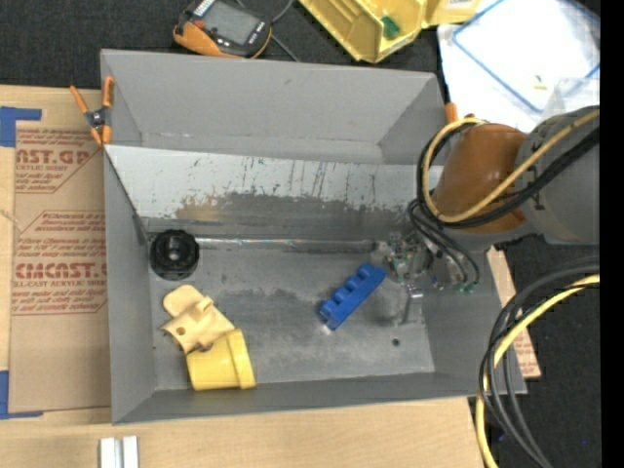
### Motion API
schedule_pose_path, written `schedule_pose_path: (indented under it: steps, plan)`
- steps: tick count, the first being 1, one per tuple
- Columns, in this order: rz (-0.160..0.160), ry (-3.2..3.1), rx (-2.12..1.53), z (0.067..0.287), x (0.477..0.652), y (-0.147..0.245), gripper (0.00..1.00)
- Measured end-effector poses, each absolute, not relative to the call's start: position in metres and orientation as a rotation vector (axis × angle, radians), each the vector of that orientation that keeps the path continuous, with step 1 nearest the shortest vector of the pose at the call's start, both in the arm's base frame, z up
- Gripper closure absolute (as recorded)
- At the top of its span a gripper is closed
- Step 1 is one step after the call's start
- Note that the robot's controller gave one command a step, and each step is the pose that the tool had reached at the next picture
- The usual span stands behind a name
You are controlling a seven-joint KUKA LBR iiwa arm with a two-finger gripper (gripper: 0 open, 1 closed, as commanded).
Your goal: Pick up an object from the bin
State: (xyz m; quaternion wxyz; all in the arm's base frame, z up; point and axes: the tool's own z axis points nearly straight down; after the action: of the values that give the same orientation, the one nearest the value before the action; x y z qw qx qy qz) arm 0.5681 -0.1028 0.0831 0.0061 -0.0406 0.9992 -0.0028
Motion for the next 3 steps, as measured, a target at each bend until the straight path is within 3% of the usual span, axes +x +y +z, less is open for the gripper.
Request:
schedule_pose_path:
  steps: [1, 2, 3]
  plan:
    - [0.002, 3.122, -0.325, 0.07, 0.515, -0.032, 0.0]
    - [-0.011, 3.112, -0.229, 0.072, 0.553, -0.028, 0.0]
    - [-0.001, 3.11, -0.421, 0.07, 0.505, 0.036, 1.0]
